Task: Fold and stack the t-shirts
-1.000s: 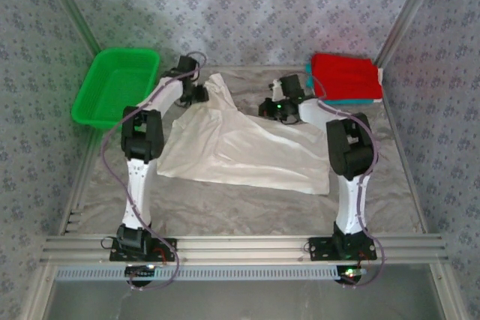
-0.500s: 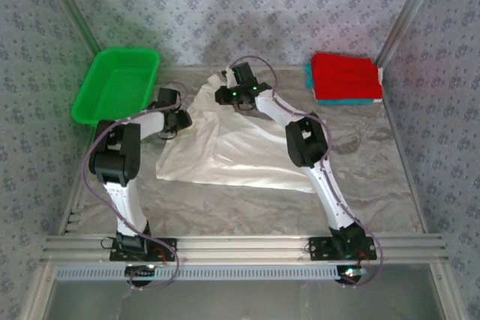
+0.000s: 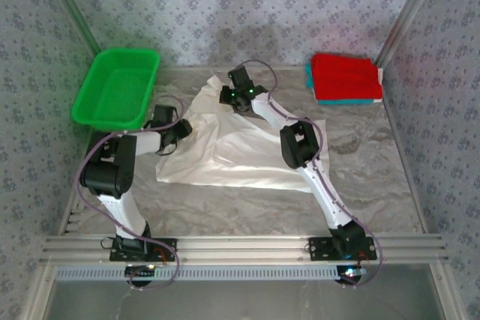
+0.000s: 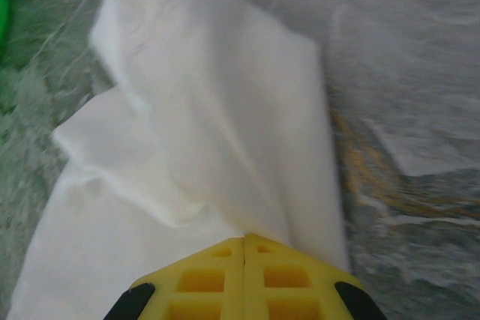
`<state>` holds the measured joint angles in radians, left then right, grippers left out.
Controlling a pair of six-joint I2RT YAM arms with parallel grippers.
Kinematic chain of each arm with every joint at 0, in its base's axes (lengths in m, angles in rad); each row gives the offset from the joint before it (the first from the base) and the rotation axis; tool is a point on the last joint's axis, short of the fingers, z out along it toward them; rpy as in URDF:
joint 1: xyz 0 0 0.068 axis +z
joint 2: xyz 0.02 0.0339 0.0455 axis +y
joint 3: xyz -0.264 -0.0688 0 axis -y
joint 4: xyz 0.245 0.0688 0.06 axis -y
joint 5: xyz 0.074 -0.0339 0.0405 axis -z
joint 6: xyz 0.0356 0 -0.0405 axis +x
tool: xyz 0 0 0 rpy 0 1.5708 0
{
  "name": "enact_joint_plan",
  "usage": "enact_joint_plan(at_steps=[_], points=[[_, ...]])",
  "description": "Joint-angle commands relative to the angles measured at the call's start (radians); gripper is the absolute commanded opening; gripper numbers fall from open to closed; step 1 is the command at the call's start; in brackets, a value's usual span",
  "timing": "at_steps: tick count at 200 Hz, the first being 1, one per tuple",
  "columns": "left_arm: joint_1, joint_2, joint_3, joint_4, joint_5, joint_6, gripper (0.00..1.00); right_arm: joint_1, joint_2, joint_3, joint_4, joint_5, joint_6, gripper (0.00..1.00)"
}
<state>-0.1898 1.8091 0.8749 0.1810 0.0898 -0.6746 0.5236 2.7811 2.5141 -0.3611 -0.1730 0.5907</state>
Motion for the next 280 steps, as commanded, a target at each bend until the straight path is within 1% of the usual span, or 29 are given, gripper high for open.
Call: enact_joint_plan(at_steps=[1, 31, 58, 85, 102, 110, 119, 136, 153, 172, 191, 201, 204, 210, 233, 245, 254, 267, 275, 280], points=[[-0.007, 0.056, -0.093, -0.233, 0.034, -0.040, 0.40, -0.036, 0.019, 0.023, -0.057, 0.079, 0.133, 0.00], [-0.005, 0.022, -0.141, -0.248, 0.034, -0.046, 0.40, -0.079, 0.016, 0.030, -0.064, 0.064, 0.238, 0.00], [-0.003, -0.017, -0.189, -0.264, 0.028, -0.050, 0.40, -0.125, -0.002, 0.029, -0.047, -0.024, 0.329, 0.00], [-0.003, -0.032, -0.218, -0.264, 0.031, -0.058, 0.41, -0.152, -0.057, -0.030, -0.012, -0.048, 0.359, 0.00], [-0.008, -0.038, -0.227, -0.252, 0.054, -0.064, 0.41, -0.167, -0.076, -0.040, -0.005, -0.070, 0.348, 0.00], [-0.012, -0.048, -0.224, -0.254, 0.067, -0.061, 0.41, -0.173, -0.084, -0.040, 0.016, -0.120, 0.327, 0.00], [-0.017, -0.068, -0.215, -0.273, 0.069, -0.057, 0.41, -0.170, -0.099, -0.040, 0.028, -0.168, 0.284, 0.03], [-0.027, -0.154, -0.193, -0.321, 0.053, -0.047, 0.42, -0.153, -0.147, -0.058, -0.003, -0.199, 0.177, 0.09], [-0.030, -0.257, -0.134, -0.395, 0.019, -0.017, 0.45, -0.151, -0.227, -0.181, 0.064, -0.261, 0.149, 0.12], [-0.030, -0.314, 0.013, -0.506, -0.008, 0.070, 0.48, -0.145, -0.333, -0.337, 0.135, -0.300, 0.108, 0.13], [-0.045, -0.270, 0.210, -0.595, -0.026, 0.183, 0.50, -0.130, -0.421, -0.433, 0.167, -0.312, 0.052, 0.16], [-0.049, -0.207, 0.326, -0.644, -0.028, 0.228, 0.51, -0.124, -0.471, -0.491, 0.190, -0.307, 0.046, 0.17], [-0.050, -0.186, 0.361, -0.657, -0.030, 0.239, 0.51, -0.122, -0.485, -0.508, 0.195, -0.304, 0.015, 0.17], [-0.050, -0.144, 0.424, -0.679, -0.035, 0.257, 0.51, -0.122, -0.513, -0.543, 0.208, -0.293, 0.002, 0.18], [-0.050, 0.011, 0.623, -0.666, -0.014, 0.330, 0.55, -0.125, -0.610, -0.681, 0.252, -0.265, -0.024, 0.23], [-0.052, 0.122, 0.784, -0.716, -0.001, 0.386, 0.57, -0.134, -0.675, -0.771, 0.297, -0.251, -0.030, 0.28], [-0.054, 0.209, 0.913, -0.765, -0.005, 0.420, 0.59, -0.141, -0.724, -0.853, 0.339, -0.239, -0.038, 0.29], [-0.054, 0.329, 1.096, -0.831, -0.005, 0.442, 0.64, -0.147, -0.803, -0.962, 0.387, -0.206, -0.063, 0.30], [-0.054, 0.397, 1.200, -0.876, -0.002, 0.447, 0.68, -0.151, -0.864, -1.046, 0.423, -0.169, -0.076, 0.33], [-0.056, 0.439, 1.256, -0.899, -0.001, 0.453, 0.69, -0.156, -0.898, -1.100, 0.450, -0.149, -0.082, 0.36]])
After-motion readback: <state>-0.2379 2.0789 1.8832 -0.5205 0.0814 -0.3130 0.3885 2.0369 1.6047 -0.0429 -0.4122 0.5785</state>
